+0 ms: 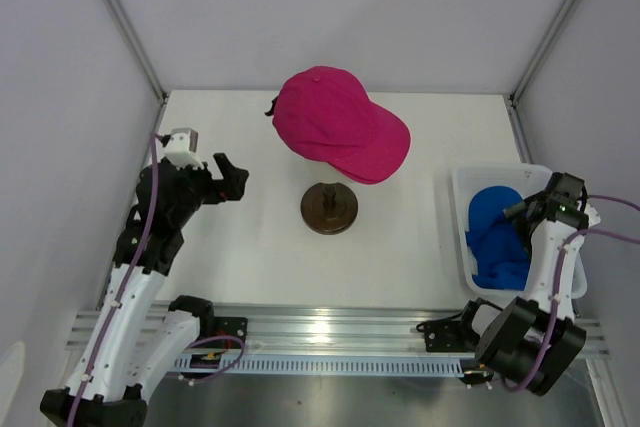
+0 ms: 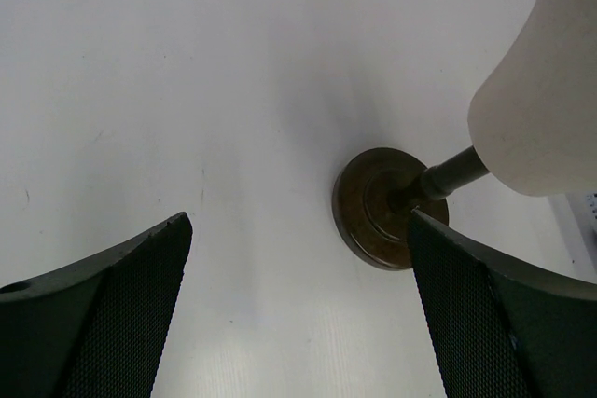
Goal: Stack the hats
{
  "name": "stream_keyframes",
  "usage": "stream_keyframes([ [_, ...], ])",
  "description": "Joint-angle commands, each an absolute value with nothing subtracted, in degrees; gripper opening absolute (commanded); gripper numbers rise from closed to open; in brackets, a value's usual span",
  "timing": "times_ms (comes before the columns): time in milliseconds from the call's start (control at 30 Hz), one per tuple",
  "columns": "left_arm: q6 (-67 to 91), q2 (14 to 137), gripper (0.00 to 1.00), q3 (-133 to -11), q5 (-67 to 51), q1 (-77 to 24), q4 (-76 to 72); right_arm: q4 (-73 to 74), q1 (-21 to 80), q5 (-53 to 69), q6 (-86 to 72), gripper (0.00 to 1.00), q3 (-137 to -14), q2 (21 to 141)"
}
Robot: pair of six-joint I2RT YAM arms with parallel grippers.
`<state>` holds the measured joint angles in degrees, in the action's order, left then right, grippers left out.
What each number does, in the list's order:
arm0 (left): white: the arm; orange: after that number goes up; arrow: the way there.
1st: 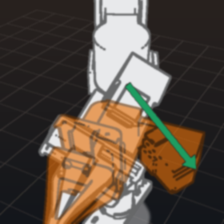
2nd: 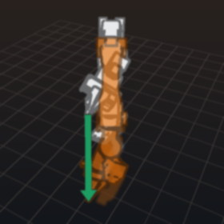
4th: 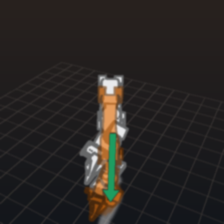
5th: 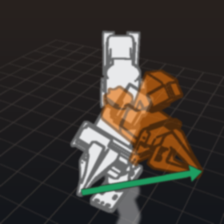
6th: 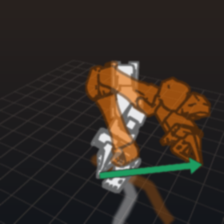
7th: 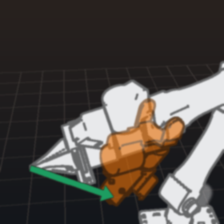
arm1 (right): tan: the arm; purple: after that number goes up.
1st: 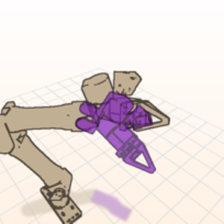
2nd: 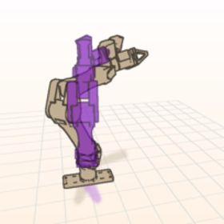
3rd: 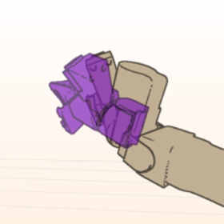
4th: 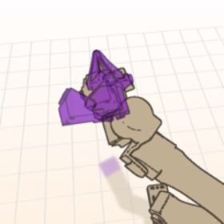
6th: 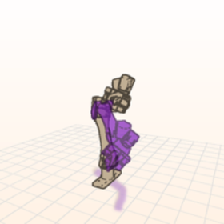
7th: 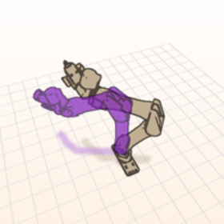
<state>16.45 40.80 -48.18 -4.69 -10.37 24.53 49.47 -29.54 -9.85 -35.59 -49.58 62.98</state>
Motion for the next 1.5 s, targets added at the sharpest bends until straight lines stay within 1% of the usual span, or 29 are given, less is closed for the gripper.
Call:
stream_keyframes([
  [0,18.2,43.5,1.00,-52.8,-6.9,-10.0,25.7,46.6,-29.6,-10.3,-34.6,0.97,-47.6,57.4],
  [67,17.8,43.5,0.99,-53.5,-6.3,-10.0,26.6,46.8,-29.4,-8.8,-34.4,0.95,-46.1,56.8],
  [100,17.4,43.0,1.00,-53.9,-5.5,-10.0,26.9,46.4,-29.0,-7.3,-34.0,0.92,-46.1,57.5],
  [200,16.0,41.7,0.99,-54.5,-4.2,-10.0,27.9,51.4,-28.0,-5.9,-37.1,0.93,-47.1,61.6],
  [300,14.8,40.8,0.99,-54.5,-2.2,-10.0,28.1,59.0,-26.7,-9.7,-43.1,0.95,-48.0,61.7],
  [367,14.5,40.5,1.00,-54.1,-2.0,-10.0,28.0,61.6,-23.6,-16.7,-47.9,0.95,-50.5,57.1],
  [433,14.8,40.9,1.00,-54.4,-2.2,-10.0,27.6,62.4,-21.3,-23.6,-49.0,0.99,-53.2,55.0],
  [500,14.9,41.1,0.99,-54.8,-2.9,-10.0,27.2,66.0,-19.5,-26.9,-48.8,0.99,-59.6,57.4],
  [600,14.9,41.7,1.00,-55.6,-4.1,-10.0,26.5,70.2,-19.2,-27.3,-48.6,0.99,-66.0,62.0],
  [733,14.5,42.9,0.99,-56.6,-4.6,-10.0,26.0,75.2,-17.4,-29.9,-51.8,0.99,-66.0,60.6],
  [833,14.3,43.8,1.00,-56.9,-5.1,-10.0,25.7,78.6,-19.6,-31.0,-54.1,1.00,-61.3,57.4],
  [900,14.3,44.4,0.99,-56.7,-5.5,-10.0,25.1,75.3,-21.7,-27.4,-52.6,0.99,-58.3,55.0],
  [967,14.3,44.8,0.99,-56.6,-6.1,-10.0,24.9,69.9,-22.9,-26.6,-52.0,0.96,-54.6,54.7],
  [1133,12.8,46.3,0.99,-58.2,-5.6,-10.0,26.3,61.5,-24.5,-24.9,-48.2,0.96,-53.8,60.5],
  [1300,12.5,47.2,0.99,-59.5,-4.9,-10.0,27.2,57.6,-26.5,-26.1,-46.7,0.95,-53.9,63.9],
  [1467,13.0,49.0,0.99,-61.3,-5.0,-10.0,28.0,54.8,-28.6,-23.7,-46.2,0.95,-50.7,65.9],
])
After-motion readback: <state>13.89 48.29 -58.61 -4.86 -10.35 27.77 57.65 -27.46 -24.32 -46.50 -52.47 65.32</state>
